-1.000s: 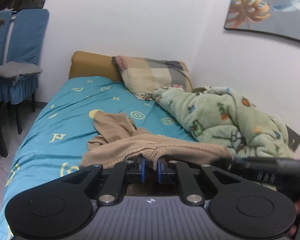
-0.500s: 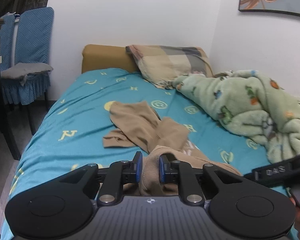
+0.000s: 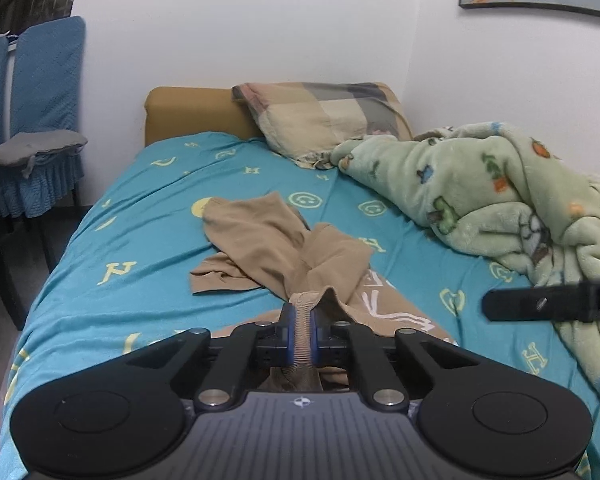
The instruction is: Fold clothes
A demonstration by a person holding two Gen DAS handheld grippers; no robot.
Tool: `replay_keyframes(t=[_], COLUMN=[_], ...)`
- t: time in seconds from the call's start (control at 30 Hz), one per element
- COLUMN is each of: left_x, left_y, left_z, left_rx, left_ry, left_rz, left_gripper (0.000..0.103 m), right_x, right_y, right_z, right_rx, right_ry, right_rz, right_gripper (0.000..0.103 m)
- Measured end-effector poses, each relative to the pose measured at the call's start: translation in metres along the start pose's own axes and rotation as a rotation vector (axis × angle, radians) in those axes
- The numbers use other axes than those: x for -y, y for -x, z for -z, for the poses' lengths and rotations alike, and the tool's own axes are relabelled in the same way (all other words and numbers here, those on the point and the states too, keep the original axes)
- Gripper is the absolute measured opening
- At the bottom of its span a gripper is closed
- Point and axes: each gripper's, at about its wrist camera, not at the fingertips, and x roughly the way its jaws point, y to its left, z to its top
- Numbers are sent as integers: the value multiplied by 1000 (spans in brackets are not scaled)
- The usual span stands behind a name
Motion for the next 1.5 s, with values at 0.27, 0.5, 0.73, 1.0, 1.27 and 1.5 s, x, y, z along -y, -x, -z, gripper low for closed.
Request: replay_keyframes(t=[0.27, 0.5, 0.73, 1.0, 1.27, 1.5], left_x=[22, 36, 44, 37, 20, -5], left_y=[55, 76, 98, 131, 169, 161], left_z=[-15, -14, -17, -20, -20, -11], left_rx=[184, 241, 332, 406, 397, 268], left_ry=[1, 7, 36, 115, 204, 266], left_rz=[149, 168, 166, 171, 159, 86], left_gripper=[5, 4, 4, 4, 4, 4], right_x=[-45, -6, 16, 24, -22, 26], right_y=[-10, 14, 17, 48, 137, 68], right_z=[14, -4, 12, 27, -3, 38], right_rx=[60, 186, -22, -87, 429, -3], right_ry=[289, 48, -141, -239, 83, -154], right_rz=[58, 137, 173, 302, 498, 409], right_gripper=[81, 81, 81, 81, 89, 88])
